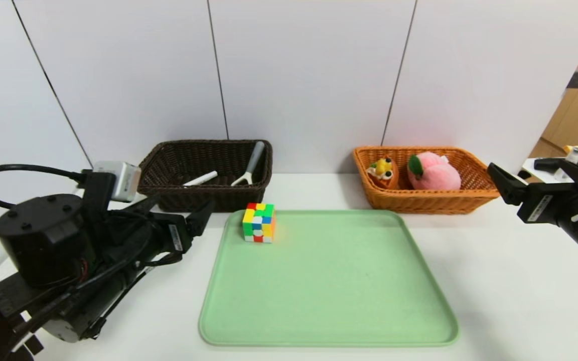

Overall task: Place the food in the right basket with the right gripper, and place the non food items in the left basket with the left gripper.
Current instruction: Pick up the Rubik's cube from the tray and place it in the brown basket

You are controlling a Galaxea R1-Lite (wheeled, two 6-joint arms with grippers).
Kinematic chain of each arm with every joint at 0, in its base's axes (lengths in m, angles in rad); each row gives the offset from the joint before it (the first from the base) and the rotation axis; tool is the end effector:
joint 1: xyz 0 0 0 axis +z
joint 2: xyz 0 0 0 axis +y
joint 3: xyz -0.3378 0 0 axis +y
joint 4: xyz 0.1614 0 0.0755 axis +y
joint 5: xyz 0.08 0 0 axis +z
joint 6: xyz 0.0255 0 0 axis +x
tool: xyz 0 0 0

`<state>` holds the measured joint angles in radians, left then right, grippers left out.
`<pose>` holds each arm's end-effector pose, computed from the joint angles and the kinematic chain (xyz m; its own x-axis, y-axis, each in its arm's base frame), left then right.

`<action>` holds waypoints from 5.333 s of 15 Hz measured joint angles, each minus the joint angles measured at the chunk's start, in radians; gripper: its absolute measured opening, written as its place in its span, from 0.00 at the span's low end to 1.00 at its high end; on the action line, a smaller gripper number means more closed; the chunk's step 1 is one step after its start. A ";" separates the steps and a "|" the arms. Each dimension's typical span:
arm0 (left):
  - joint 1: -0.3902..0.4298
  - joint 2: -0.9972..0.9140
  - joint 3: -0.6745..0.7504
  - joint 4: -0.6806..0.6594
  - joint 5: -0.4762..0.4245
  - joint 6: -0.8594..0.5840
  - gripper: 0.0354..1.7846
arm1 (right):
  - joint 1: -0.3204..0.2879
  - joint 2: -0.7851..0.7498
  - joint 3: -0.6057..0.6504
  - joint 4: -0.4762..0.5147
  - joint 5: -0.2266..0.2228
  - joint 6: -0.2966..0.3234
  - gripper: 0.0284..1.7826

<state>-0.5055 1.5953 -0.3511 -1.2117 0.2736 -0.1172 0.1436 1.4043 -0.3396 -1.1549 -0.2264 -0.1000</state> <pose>0.2099 -0.1083 0.2057 0.9728 -0.2296 -0.0313 0.2251 0.9683 -0.1082 0.1916 0.0219 0.2380 0.9927 -0.0833 0.0878 0.0903 0.9928 -0.0793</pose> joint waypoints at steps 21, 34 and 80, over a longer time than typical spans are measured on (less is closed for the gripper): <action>-0.226 0.358 -0.003 -0.289 0.074 0.003 0.94 | 0.012 0.001 0.040 0.001 0.011 -0.003 0.95; -0.228 0.560 -0.174 -0.309 0.124 0.029 0.94 | 0.013 -0.006 0.090 -0.003 0.011 -0.001 0.95; 0.430 0.163 -0.880 0.876 -0.540 0.290 0.51 | 0.011 0.112 0.089 -0.092 0.043 0.006 0.95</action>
<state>-0.0760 1.7583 -1.2311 -0.3362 -0.2668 0.1730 0.1547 1.5164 -0.2511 -1.2468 -0.1832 -0.0943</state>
